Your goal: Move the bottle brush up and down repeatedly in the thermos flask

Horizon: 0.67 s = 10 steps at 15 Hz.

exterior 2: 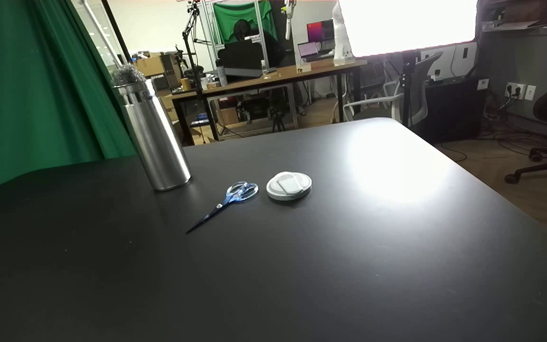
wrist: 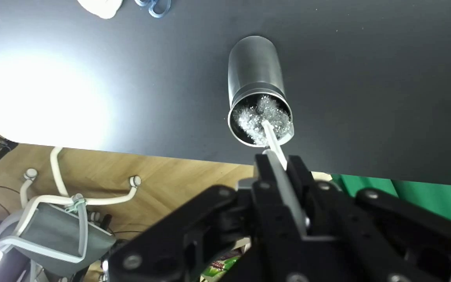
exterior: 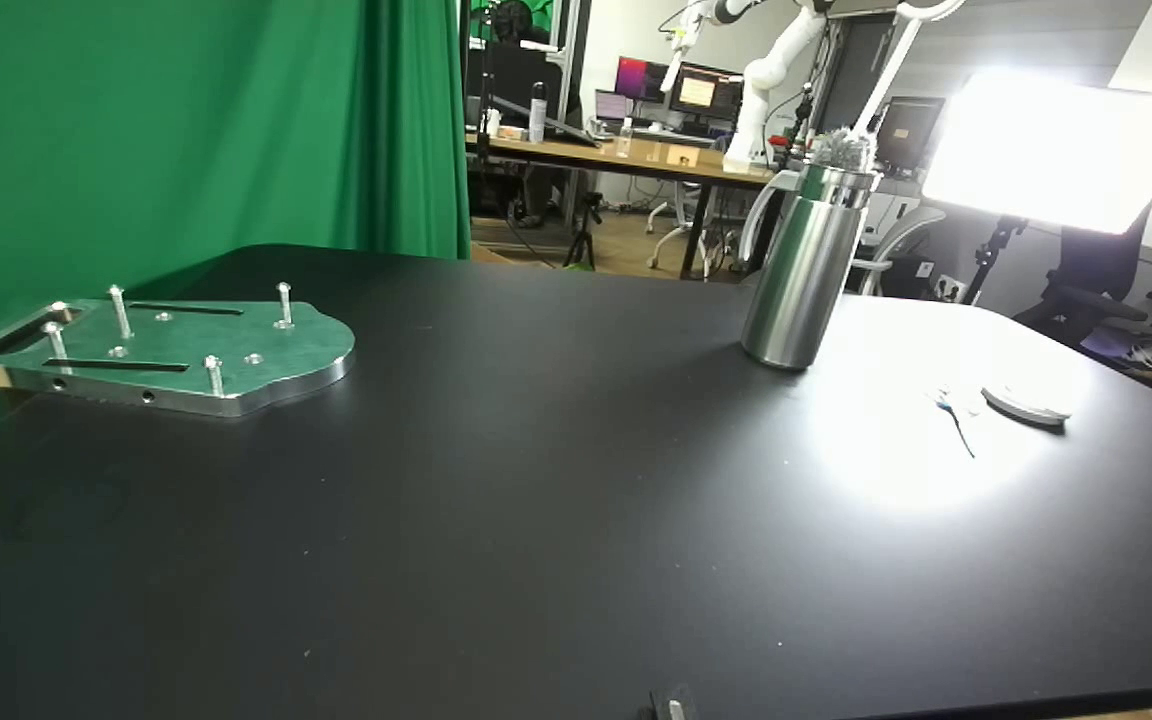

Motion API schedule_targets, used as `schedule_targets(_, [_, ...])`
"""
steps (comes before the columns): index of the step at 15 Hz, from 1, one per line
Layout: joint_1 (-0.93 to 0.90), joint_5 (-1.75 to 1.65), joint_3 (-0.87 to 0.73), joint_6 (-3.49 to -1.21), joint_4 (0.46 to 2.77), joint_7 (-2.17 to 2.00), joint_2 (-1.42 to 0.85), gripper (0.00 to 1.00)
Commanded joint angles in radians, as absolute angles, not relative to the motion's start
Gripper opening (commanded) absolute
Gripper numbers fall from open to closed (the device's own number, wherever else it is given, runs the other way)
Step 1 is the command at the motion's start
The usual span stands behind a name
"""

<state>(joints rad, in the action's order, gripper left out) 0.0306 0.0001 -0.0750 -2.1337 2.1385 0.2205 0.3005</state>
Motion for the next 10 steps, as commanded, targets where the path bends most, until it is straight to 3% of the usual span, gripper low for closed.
schedule_targets(1, [0.025,0.009,-0.082,-2.122,2.142,0.231,0.293,0.04])
schedule_targets(10, [0.029,0.000,-0.067,-2.110,2.099,0.210,0.117,0.04])
